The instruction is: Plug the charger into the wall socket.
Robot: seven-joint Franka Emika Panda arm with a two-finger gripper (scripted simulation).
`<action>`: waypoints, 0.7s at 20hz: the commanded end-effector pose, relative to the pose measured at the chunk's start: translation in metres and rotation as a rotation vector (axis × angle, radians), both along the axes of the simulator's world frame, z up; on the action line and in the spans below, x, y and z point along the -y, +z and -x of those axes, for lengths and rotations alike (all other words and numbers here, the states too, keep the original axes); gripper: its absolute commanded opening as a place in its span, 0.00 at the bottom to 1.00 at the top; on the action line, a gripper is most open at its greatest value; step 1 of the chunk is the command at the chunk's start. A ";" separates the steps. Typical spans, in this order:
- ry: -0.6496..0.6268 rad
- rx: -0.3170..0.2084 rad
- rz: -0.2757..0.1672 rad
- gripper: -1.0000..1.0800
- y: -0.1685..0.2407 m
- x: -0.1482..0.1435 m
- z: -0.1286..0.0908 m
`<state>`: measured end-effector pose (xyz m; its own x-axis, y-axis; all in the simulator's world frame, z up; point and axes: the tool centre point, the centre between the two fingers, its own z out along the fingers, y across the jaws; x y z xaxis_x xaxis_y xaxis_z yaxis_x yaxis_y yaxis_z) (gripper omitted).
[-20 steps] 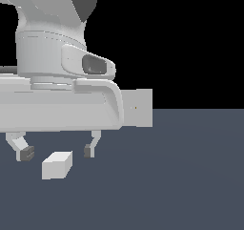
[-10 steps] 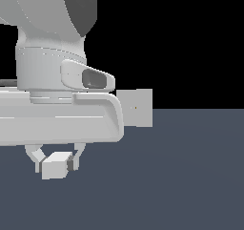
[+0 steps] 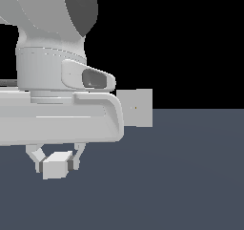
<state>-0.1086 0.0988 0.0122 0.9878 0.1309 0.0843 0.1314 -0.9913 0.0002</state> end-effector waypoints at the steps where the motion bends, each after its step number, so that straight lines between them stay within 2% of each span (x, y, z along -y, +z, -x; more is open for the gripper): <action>1: -0.007 0.000 0.000 0.00 0.002 0.002 -0.002; 8: -0.092 0.000 -0.002 0.00 0.021 0.022 -0.020; 14: -0.239 0.000 -0.004 0.00 0.053 0.062 -0.048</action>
